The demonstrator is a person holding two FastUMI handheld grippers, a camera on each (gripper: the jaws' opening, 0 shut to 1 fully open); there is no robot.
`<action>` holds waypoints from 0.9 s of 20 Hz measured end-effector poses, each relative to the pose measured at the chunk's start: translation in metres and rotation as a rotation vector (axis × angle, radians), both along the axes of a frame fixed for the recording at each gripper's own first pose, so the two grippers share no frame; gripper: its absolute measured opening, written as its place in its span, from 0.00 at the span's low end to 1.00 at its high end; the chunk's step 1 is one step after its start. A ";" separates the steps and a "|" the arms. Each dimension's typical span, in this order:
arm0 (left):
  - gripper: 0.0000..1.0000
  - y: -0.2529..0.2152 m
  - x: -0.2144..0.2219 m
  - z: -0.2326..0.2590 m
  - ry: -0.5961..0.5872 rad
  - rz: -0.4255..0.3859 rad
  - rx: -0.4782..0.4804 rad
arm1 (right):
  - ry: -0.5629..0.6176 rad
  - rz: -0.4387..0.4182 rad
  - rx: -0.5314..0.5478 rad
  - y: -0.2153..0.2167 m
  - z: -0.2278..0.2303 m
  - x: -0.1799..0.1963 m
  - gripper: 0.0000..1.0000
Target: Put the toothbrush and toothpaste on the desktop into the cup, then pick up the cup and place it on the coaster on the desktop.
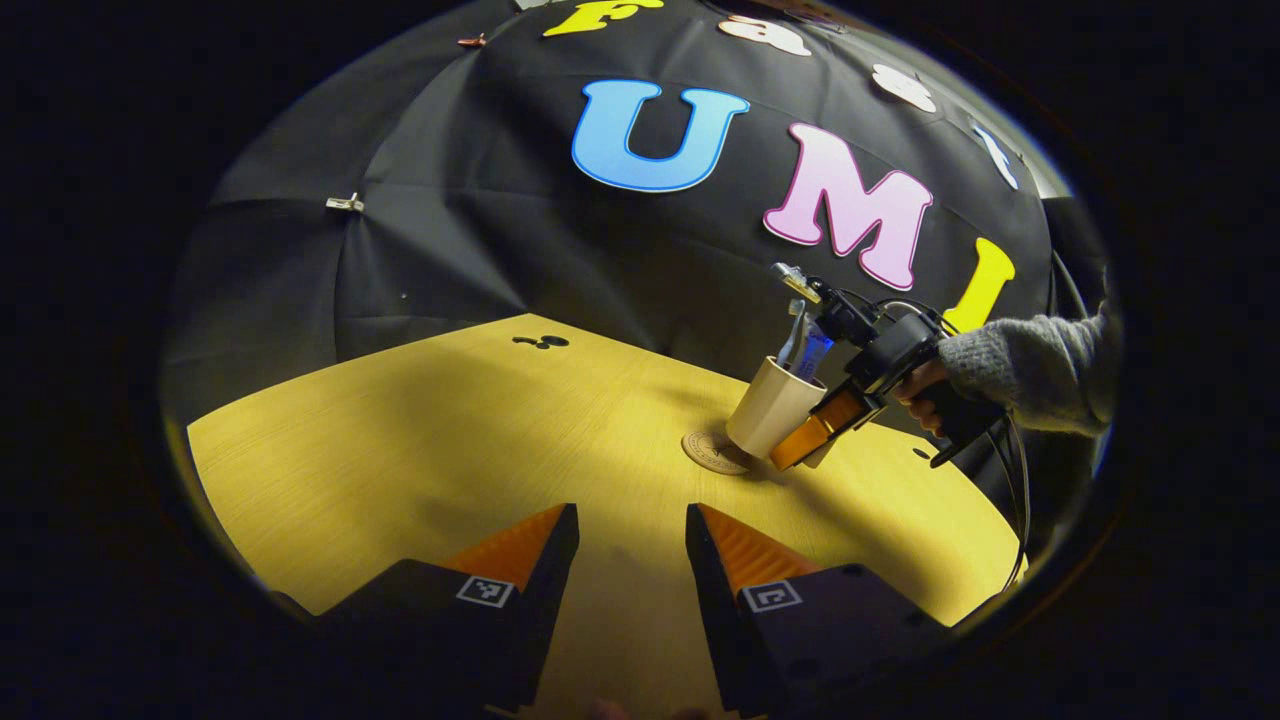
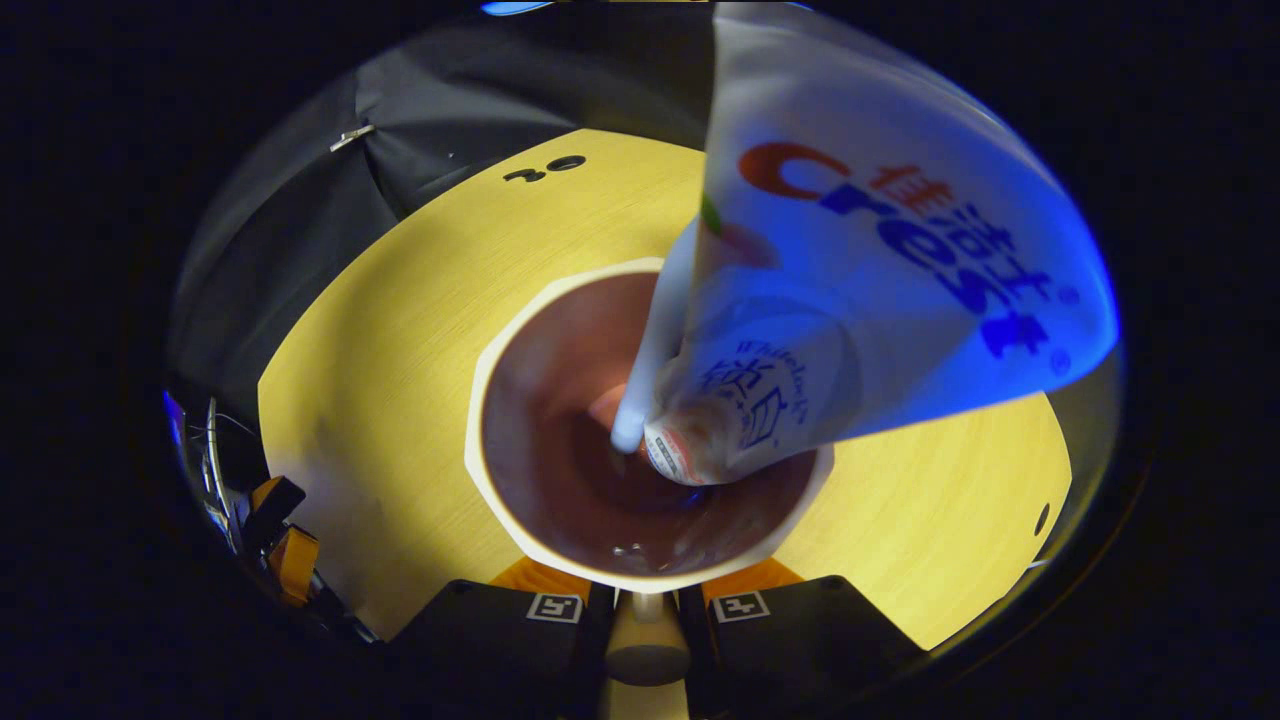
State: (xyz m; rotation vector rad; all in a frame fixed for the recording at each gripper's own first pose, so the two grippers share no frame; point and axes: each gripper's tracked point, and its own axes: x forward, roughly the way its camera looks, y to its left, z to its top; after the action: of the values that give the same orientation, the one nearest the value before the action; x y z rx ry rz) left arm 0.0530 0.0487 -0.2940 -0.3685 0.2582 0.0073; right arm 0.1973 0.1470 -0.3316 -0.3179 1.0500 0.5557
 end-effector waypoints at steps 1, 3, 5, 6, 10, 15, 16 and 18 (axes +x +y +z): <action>0.68 0.002 -0.001 -0.001 0.000 0.005 0.000 | 0.009 0.007 -0.004 0.005 -0.002 0.000 0.27; 0.68 0.007 -0.001 -0.003 0.003 0.014 -0.002 | 0.019 0.029 -0.016 0.015 -0.005 0.000 0.32; 0.68 0.012 -0.001 -0.003 0.003 0.025 -0.008 | 0.028 0.043 -0.034 0.021 -0.010 0.000 0.27; 0.68 0.013 -0.001 -0.002 0.003 0.030 -0.010 | 0.032 0.044 -0.041 0.020 -0.011 -0.001 0.32; 0.68 0.016 -0.004 -0.002 0.001 0.037 -0.014 | 0.038 0.039 -0.058 0.022 -0.014 0.002 0.32; 0.68 0.020 -0.007 -0.002 0.000 0.038 -0.016 | 0.039 0.037 -0.078 0.024 -0.018 0.005 0.32; 0.68 0.019 -0.007 -0.002 0.000 0.037 -0.016 | 0.039 0.035 -0.080 0.023 -0.018 0.003 0.32; 0.68 0.020 -0.008 -0.003 0.001 0.036 -0.016 | 0.038 0.035 -0.086 0.021 -0.018 0.002 0.33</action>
State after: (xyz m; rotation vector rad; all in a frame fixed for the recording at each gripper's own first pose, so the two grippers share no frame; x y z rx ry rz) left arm 0.0455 0.0686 -0.2969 -0.3891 0.2526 0.0409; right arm 0.1995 0.1685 -0.3496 -0.4035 1.1083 0.5506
